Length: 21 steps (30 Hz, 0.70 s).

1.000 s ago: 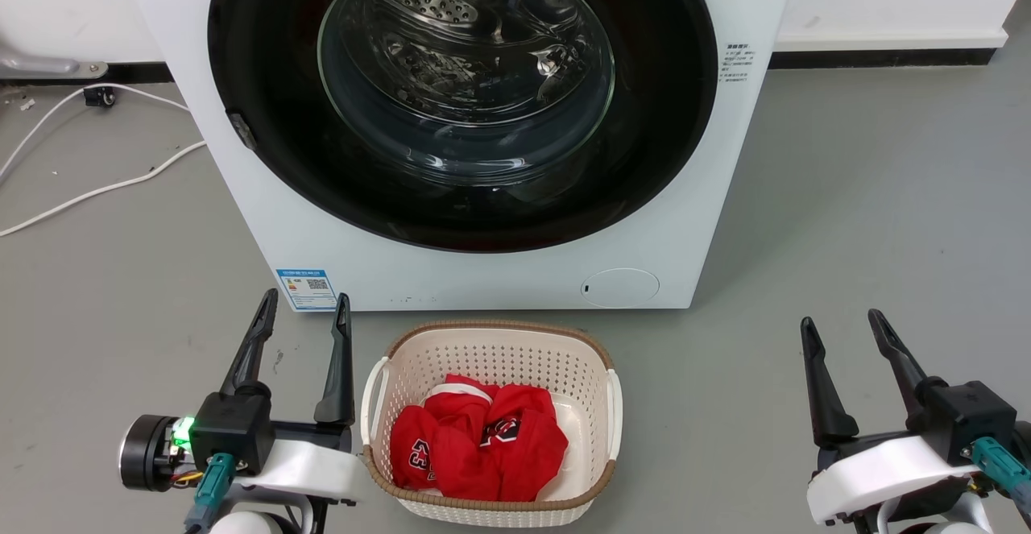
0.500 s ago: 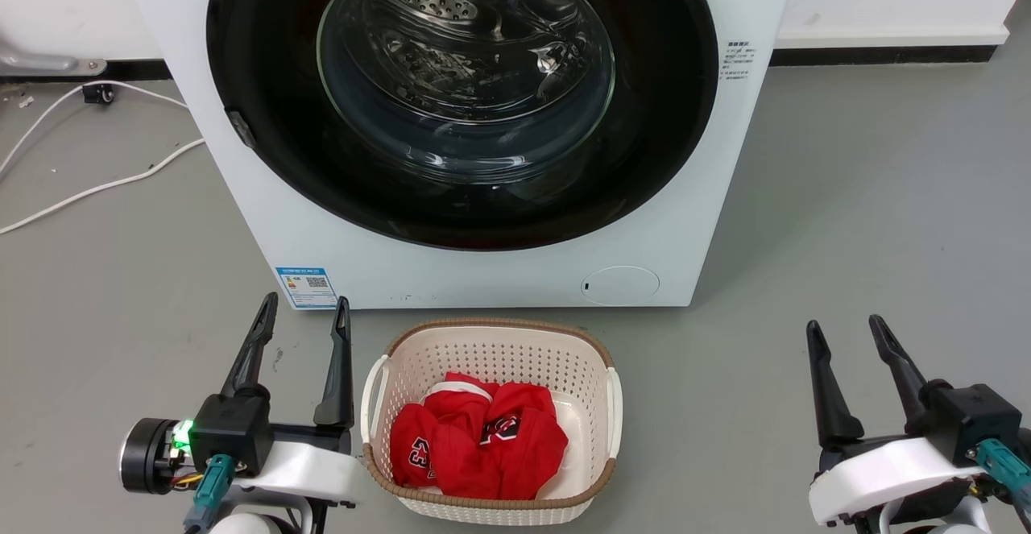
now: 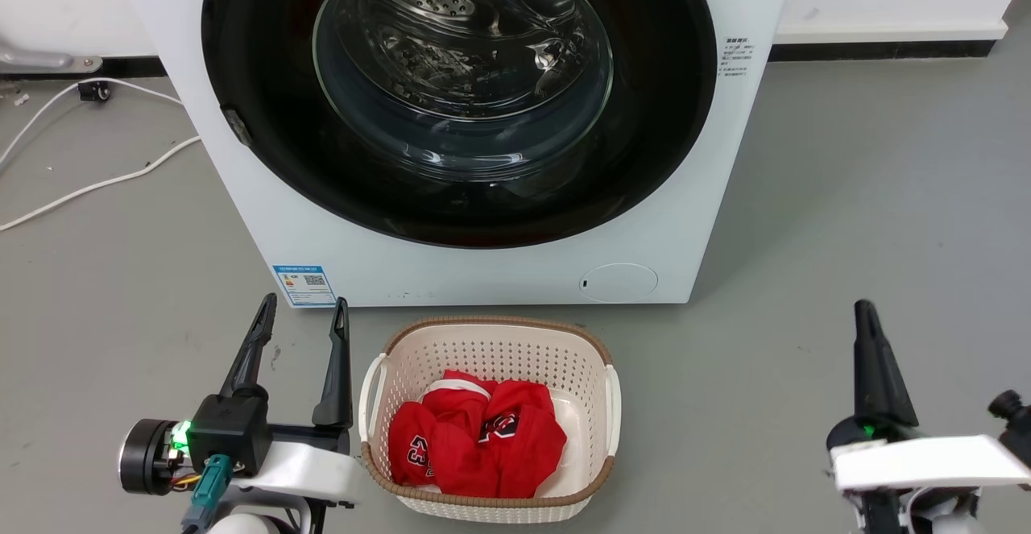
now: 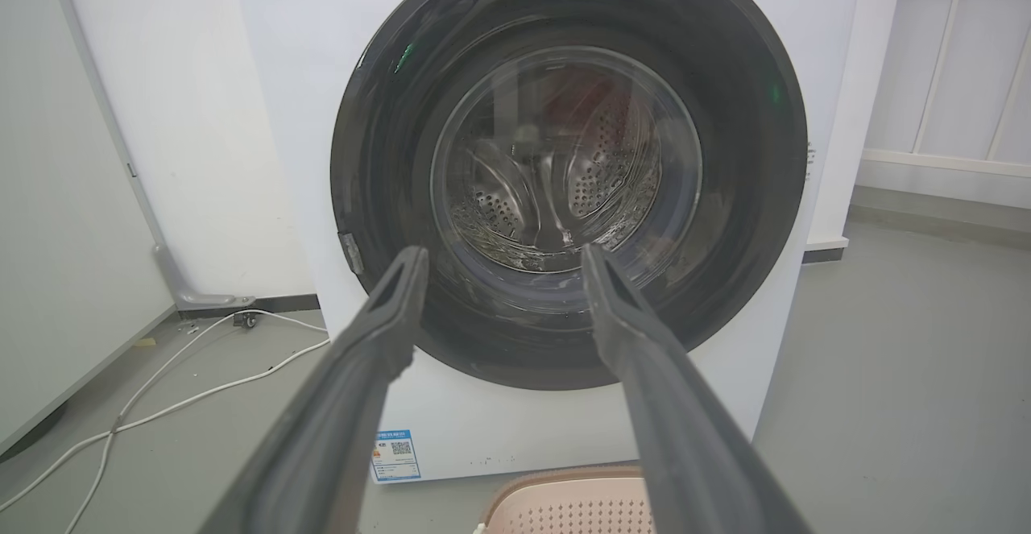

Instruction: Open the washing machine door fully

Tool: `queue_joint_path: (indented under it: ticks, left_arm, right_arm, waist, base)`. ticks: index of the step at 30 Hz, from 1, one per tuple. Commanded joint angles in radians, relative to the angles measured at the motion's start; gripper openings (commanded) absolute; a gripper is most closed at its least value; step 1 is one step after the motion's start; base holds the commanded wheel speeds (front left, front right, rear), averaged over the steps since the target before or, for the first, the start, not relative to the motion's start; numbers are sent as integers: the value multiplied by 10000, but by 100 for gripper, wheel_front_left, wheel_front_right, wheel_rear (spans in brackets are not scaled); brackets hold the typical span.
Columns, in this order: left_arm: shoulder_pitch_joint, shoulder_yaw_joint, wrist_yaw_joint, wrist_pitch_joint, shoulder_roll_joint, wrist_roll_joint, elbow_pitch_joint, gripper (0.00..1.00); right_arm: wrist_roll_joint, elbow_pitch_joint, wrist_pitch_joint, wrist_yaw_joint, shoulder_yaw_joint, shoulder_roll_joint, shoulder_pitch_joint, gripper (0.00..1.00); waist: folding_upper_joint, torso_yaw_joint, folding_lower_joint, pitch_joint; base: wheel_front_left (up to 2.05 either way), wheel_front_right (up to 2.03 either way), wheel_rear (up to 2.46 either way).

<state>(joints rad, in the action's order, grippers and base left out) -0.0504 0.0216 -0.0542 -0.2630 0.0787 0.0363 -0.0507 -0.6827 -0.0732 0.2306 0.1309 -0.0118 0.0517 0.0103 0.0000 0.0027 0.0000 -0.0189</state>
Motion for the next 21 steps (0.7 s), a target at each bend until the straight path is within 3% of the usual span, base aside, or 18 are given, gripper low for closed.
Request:
queue_joint_path:
  ticks: [1,4,8,11,21]
  left_arm:
    - [-18,-51,-28,-24,-33,-68,10,100]
    - [-64,-77,-40,-24,-50,-70,41,100]
    - [-203,-138,-43,-24,-64,-56,114,100]
    - [-328,-176,-40,-24,-78,-49,170,100]
    - [-1017,-310,-139,-24,-86,-33,407,100]
  right_arm:
    - [-1433,-51,187,-3,-97,-24,261,0]
    - [-4132,-115,320,-1,-103,-21,537,0]
    - [-6468,-277,331,-1,300,-20,1189,0]
    - [-7319,-540,334,-1,587,-23,1882,0]
    - [-8277,-2261,-988,0,1273,748,5219,0]
  waist:
    - [0,-21,0,-13]
    - [0,-42,0,-69]
    - [0,-88,0,-263]
    - [0,-103,0,-495]
    - [0,-37,0,-1572]
  base:
    - [0,0,0]
    - [0,0,0]
    - [0,0,0]
    - [0,0,0]
    - [0,0,0]
